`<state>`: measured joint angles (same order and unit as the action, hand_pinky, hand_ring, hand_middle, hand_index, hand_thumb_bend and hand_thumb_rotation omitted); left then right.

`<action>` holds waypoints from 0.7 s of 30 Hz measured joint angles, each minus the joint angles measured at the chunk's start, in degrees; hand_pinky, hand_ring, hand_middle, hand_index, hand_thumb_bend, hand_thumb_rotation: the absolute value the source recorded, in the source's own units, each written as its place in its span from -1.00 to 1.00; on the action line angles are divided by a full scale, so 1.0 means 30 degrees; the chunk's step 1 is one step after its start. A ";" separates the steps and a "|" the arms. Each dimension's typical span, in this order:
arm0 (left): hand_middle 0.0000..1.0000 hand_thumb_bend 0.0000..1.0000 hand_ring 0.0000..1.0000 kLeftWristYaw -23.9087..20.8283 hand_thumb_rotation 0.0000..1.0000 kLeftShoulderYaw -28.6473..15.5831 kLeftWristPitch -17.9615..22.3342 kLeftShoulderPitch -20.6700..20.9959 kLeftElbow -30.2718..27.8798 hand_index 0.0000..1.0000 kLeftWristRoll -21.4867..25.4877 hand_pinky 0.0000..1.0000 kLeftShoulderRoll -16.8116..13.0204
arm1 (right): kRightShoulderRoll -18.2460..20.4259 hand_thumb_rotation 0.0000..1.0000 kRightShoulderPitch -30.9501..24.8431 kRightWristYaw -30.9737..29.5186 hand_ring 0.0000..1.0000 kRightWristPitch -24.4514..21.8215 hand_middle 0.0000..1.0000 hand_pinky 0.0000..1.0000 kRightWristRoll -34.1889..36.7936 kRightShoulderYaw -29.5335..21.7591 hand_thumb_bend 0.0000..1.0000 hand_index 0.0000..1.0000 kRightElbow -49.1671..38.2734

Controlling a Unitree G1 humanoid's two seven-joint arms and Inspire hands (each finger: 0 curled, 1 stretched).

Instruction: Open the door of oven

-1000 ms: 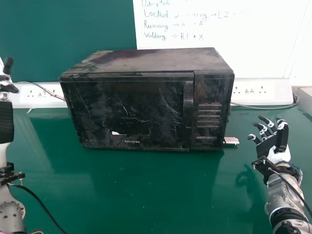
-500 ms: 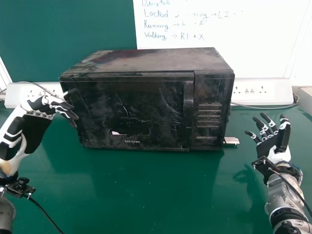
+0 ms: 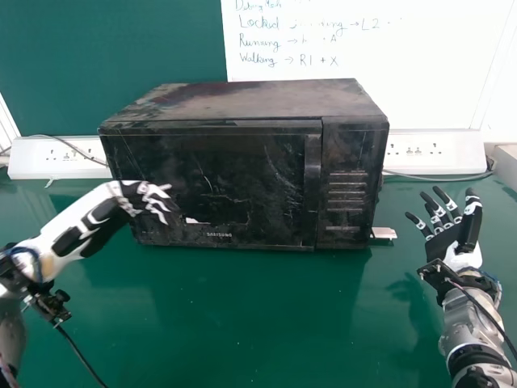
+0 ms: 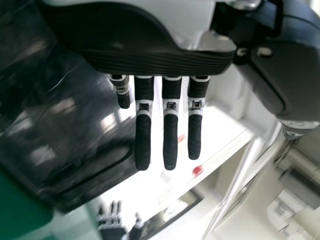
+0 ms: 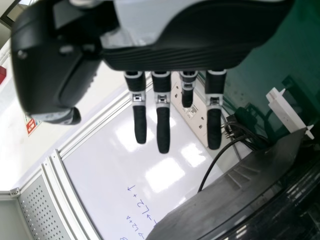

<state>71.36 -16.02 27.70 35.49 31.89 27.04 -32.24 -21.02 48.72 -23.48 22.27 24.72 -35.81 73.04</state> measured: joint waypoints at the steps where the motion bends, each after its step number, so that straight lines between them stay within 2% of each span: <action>1: 0.37 0.46 0.12 0.0004 0.04 0.0126 -0.0005 0.0152 0.0114 0.49 -0.0088 -0.06 -0.0003 | 0.0000 0.32 0.0000 -0.0002 -0.20 0.0000 0.04 -0.33 0.0000 -0.0001 0.82 0.22 0.0000; 10: 0.42 0.54 0.14 0.0611 0.06 0.0720 0.0060 0.1286 0.1640 0.50 -0.0590 -0.02 -0.0014 | 0.0000 0.34 0.0002 -0.0023 -0.12 -0.0007 0.07 -0.29 0.0109 0.0003 0.87 0.23 0.0000; 16: 0.45 0.54 0.15 0.1147 0.07 0.1104 0.0116 0.1785 0.2535 0.53 -0.0732 -0.02 0.0062 | 0.0000 0.44 0.0002 -0.0020 0.05 -0.0004 0.24 -0.20 0.0092 0.0062 0.95 0.26 0.0000; 21: 0.44 0.59 0.13 0.1251 0.15 0.1287 0.0304 0.2180 0.3200 0.54 -0.1124 0.01 0.0071 | 0.0001 0.47 0.0002 -0.0018 0.21 0.0019 0.42 -0.10 0.0055 0.0151 1.00 0.33 -0.0001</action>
<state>75.12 -12.16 28.61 42.03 41.49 23.67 -32.02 -21.01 48.72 -23.54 22.33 24.89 -35.36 73.04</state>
